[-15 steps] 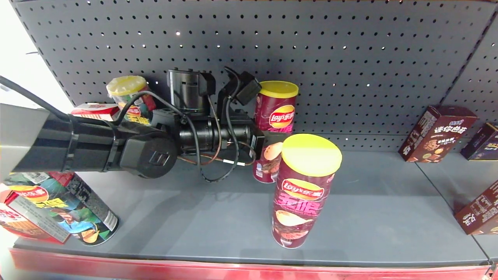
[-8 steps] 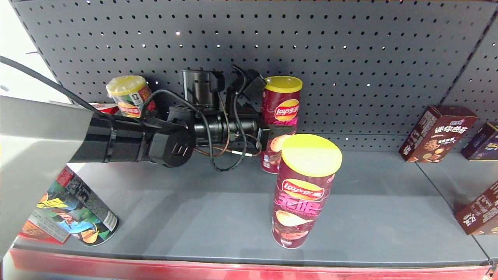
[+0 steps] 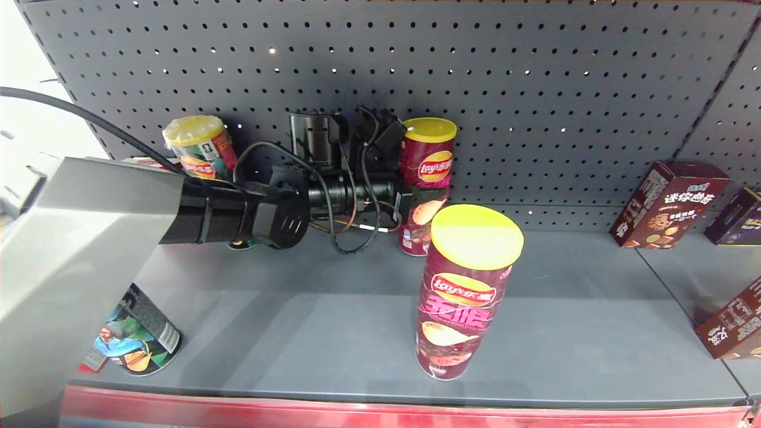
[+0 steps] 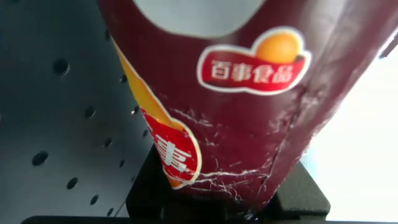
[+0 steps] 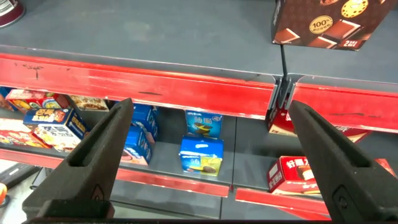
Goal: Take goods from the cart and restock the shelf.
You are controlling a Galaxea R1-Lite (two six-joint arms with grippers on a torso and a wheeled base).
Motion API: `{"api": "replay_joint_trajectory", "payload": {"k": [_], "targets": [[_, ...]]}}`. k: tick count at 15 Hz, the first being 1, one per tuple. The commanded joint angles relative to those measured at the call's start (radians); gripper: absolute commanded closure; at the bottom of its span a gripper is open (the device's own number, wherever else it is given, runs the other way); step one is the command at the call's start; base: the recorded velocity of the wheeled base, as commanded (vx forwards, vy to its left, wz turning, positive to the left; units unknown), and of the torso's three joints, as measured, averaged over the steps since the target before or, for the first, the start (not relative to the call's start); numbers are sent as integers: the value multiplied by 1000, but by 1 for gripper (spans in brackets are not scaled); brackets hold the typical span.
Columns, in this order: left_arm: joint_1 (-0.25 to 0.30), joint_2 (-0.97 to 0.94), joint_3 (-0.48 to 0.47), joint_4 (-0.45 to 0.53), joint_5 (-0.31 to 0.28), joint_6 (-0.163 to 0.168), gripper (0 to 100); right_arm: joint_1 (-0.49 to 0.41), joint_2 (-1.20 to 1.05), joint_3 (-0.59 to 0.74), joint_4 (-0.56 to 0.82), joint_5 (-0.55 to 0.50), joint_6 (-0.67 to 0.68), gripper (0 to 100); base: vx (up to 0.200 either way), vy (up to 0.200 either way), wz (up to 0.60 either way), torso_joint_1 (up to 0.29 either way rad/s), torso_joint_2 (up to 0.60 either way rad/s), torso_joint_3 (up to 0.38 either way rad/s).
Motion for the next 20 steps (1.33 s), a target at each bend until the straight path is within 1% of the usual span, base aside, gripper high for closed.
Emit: {"api": "replay_joint_trajectory", "payload": {"k": [1, 6, 8, 9, 10, 12, 13, 16, 18, 19, 20], "targets": [[1, 16, -10, -1, 1, -1, 100, 0, 1, 0, 0, 0, 0, 0, 0, 0, 0, 0, 0, 0], [-2, 22, -9, -2, 5, 4, 100, 0, 1, 0, 0, 0, 0, 0, 0, 0, 0, 0, 0, 0], [-7, 27, -7, -19, 7, 2, 100, 0, 2, 0, 0, 0, 0, 0, 0, 0, 0, 0, 0, 0], [-8, 28, -3, -57, 10, -1, 0, 0, 1, 0, 0, 0, 0, 0, 0, 0, 0, 0, 0, 0], [-11, 28, -3, -73, 17, -2, 0, 0, 2, 0, 0, 0, 0, 0, 0, 0, 0, 0, 0, 0], [-17, 21, 28, -82, 80, -1, 0, 0, 2, 0, 0, 0, 0, 0, 0, 0, 0, 0, 0, 0], [-17, 13, 57, -96, 90, -1, 0, 0, 1, -2, 0, 0, 0, 0, 0, 0, 0, 0, 0, 0], [-19, -88, 186, -122, 96, -2, 0, 0, 1, 0, 0, 0, 0, 0, 0, 0, 0, 0, 0, 0], [-17, -154, 270, -123, 129, -2, 0, 0, 1, 0, 0, 0, 0, 0, 0, 0, 0, 0, 0, 0], [-17, -205, 336, -123, 151, -1, 0, 0, 1, -2, 0, 0, 0, 0, 0, 0, 0, 0, 0, 0], [-16, -222, 359, -125, 152, -1, 0, 0, 1, 0, 0, 0, 0, 0, 0, 0, 0, 0, 0, 0]]}}
